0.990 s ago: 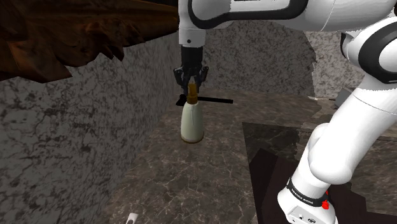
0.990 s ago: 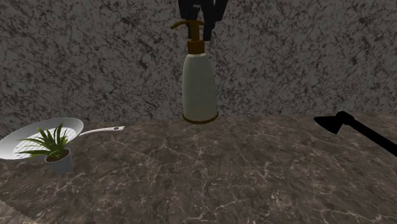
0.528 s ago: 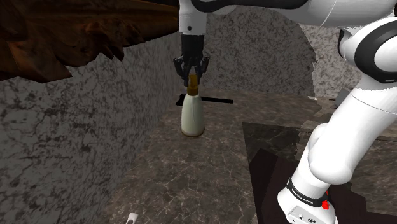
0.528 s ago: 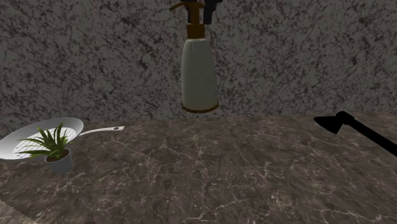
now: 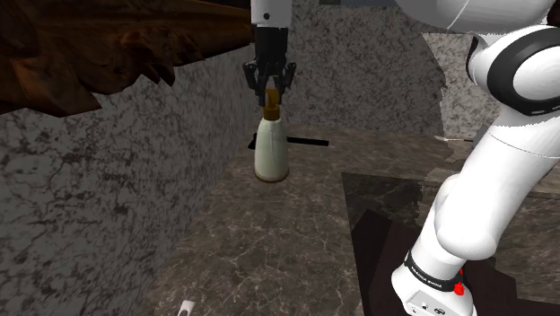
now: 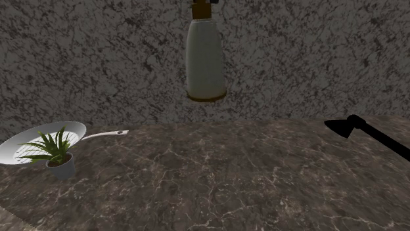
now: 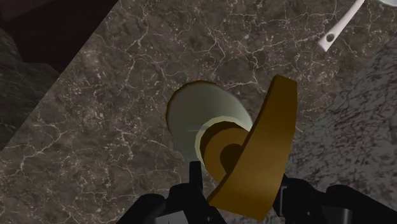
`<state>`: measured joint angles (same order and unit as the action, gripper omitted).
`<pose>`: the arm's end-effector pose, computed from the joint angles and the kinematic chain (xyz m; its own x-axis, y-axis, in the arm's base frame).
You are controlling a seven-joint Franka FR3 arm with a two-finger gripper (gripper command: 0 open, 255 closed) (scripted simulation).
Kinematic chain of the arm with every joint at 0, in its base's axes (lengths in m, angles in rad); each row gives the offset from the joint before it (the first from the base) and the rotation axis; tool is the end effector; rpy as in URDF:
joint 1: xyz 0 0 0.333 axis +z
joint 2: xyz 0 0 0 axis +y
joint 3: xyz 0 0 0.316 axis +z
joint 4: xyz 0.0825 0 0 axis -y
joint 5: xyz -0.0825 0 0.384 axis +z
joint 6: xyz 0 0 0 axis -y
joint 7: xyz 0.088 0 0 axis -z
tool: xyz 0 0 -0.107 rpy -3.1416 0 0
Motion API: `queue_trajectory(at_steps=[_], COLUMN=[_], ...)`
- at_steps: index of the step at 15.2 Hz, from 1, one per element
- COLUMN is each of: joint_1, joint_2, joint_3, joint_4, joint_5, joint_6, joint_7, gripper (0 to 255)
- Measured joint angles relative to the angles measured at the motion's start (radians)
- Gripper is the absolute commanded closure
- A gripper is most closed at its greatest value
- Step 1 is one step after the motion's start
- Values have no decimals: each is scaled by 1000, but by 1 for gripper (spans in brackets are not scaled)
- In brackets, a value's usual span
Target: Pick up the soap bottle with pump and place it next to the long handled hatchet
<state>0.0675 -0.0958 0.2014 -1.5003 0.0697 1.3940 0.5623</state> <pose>0.4824 0.1483 0.6915 0.9599 -0.2780 -0.0368 -0.2793 -0.9596 -0.0354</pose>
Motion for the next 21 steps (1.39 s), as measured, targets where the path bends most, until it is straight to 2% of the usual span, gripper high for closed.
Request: queue_trajectory(at_steps=[11,15,18,21], joint_1=[7,-31,-70,-102], joint_2=[109,84,34,28], joint_3=[10,-28,-70,-107], joint_4=[293,241,130,93], joint_5=[-19,-16,-12,-16], joint_6=[-186,-162,-104,-77], joint_7=[24,-52,-135,-205], gripper=[255,255,255,255])
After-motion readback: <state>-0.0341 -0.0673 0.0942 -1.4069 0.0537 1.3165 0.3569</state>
